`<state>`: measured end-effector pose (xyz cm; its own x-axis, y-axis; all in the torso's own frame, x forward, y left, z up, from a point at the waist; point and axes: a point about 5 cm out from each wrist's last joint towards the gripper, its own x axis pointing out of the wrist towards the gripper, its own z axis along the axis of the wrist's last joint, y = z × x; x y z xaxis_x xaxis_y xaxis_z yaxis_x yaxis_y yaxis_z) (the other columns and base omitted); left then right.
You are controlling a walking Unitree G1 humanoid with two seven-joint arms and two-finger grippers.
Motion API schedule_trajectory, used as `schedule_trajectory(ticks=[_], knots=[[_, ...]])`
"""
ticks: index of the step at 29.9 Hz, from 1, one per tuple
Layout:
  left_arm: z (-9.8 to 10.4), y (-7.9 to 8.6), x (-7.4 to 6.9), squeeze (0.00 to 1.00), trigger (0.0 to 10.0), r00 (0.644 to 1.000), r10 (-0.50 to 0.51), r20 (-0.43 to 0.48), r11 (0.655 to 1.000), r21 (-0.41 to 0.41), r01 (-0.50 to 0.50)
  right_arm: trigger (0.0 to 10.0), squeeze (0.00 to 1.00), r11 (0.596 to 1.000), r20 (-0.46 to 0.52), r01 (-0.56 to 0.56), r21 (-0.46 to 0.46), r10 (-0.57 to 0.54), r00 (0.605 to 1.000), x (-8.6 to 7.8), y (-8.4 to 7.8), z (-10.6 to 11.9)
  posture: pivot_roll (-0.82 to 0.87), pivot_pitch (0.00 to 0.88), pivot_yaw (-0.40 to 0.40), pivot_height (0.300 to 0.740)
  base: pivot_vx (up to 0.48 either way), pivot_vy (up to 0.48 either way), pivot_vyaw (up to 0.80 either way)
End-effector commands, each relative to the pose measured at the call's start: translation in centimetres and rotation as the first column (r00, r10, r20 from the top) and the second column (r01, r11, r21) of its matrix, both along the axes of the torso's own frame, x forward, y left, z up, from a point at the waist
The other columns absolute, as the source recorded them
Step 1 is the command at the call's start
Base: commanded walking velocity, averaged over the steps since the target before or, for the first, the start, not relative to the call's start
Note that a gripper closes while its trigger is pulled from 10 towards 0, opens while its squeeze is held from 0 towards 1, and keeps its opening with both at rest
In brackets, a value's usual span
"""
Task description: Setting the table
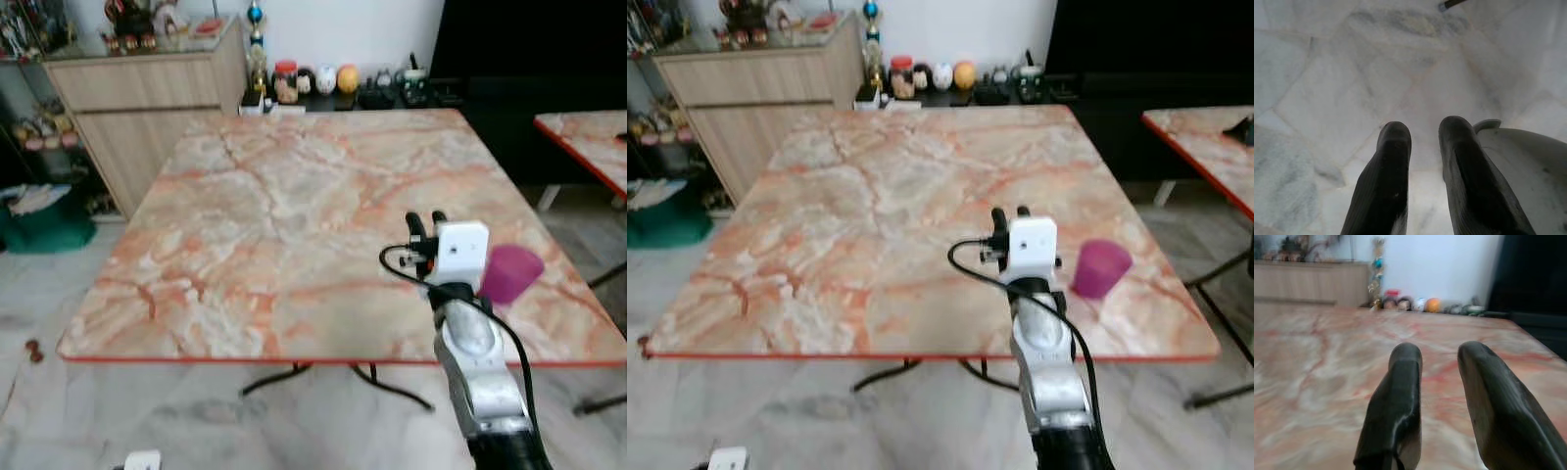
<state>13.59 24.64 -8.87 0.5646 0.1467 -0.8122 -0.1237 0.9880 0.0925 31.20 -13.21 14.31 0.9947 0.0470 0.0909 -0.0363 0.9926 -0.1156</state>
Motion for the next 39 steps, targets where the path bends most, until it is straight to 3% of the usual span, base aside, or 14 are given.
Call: schedule_trajectory(ticks=[1, 10, 11, 12, 13, 14, 15, 16, 32, 33, 39], knots=[[-0.1, 0.1, -0.2, 0.00, 10.0, 1.000, -0.019, -0.014, 1.000, 0.013, 0.019, 10.0, 0.00, 0.998, -0.064, 0.053, -0.024, -0.054, 0.996, -0.3, -0.8, -0.6, -0.08, 0.000, 0.022, 0.707, 0.000, 0.000, 0.00], [-0.1, -0.1, -0.2, 0.00, 10.0, 0.999, -0.033, -0.019, 0.999, 0.011, 0.033, 10.0, 0.00, 0.974, -0.285, 0.228, 0.019, -0.213, 0.934, -1.1, -4.4, -3.8, -0.09, 0.000, 0.018, 0.707, 0.000, 0.000, 0.00], [-0.1, -0.1, -0.2, 0.00, 10.0, 0.999, -0.033, -0.018, 0.999, 0.011, 0.033, 10.0, 0.07, 0.972, -0.305, 0.232, 0.031, -0.211, 0.929, -1.1, -4.6, -4.0, -0.08, 0.000, 0.017, 0.707, 0.000, 0.000, 0.00], [-0.1, -0.2, -0.1, 0.00, 10.0, 0.999, -0.032, -0.016, 0.999, 0.011, 0.032, 10.0, 0.73, 0.969, -0.350, 0.239, 0.053, -0.207, 0.914, -1.0, -5.0, -4.5, -0.08, 0.000, 0.014, 0.707, 0.000, 0.000, 0.00], [-0.1, -0.2, -0.1, 0.00, 10.0, 0.999, -0.031, -0.016, 0.999, 0.011, 0.032, 10.0, 0.73, 0.968, -0.364, 0.243, 0.057, -0.207, 0.908, -0.9, -5.1, -4.6, -0.08, 0.000, 0.014, 0.707, 0.000, 0.000, 0.00], [-0.1, -0.2, 0.0, 0.00, 10.0, 0.999, -0.030, -0.015, 0.999, 0.011, 0.030, 10.0, 0.91, 0.965, -0.386, 0.254, 0.058, -0.213, 0.898, -0.9, -5.3, -4.9, -0.08, 0.000, 0.010, 0.707, 0.000, 0.000, 0.00], [-0.1, -0.1, 0.0, 0.00, 10.0, 0.999, -0.029, -0.014, 1.000, 0.011, 0.029, 10.0, 0.92, 0.966, -0.393, 0.251, 0.062, -0.208, 0.896, -0.8, -5.3, -4.9, -0.07, 0.000, 0.009, 0.707, 0.000, 0.000, 0.00], [-0.1, -0.1, 0.0, 0.00, 10.0, 1.000, -0.028, -0.014, 1.000, 0.011, 0.028, 10.0, 1.00, 0.967, -0.397, 0.246, 0.068, -0.199, 0.896, -0.7, -5.2, -4.9, -0.07, 0.000, 0.009, 0.707, 0.000, 0.000, 0.00], [0.0, -0.1, 0.1, 0.00, 10.0, 1.000, -0.008, -0.012, 1.000, 0.008, 0.008, 10.0, 1.00, 0.985, -0.455, 0.160, 0.069, -0.112, 0.884, 1.3, -4.4, -5.0, -0.06, 0.000, 0.008, 0.707, 0.000, 0.000, 0.00], [0.0, -0.1, 0.1, 0.00, 10.0, 1.000, -0.006, -0.011, 1.000, 0.008, 0.006, 10.0, 0.00, 0.987, -0.462, 0.148, 0.063, -0.102, 0.881, 1.7, -4.4, -5.0, -0.06, 0.000, 0.009, 0.707, 0.000, 0.000, 0.00], [0.0, -0.1, 0.2, 0.00, 10.0, 1.000, -0.005, -0.009, 1.000, 0.008, 0.005, 10.0, 0.00, 0.983, -0.483, 0.166, 0.081, -0.107, 0.869, 2.3, -4.9, -5.3, -0.06, 0.000, 0.012, 0.707, 0.000, 0.000, 0.00]])
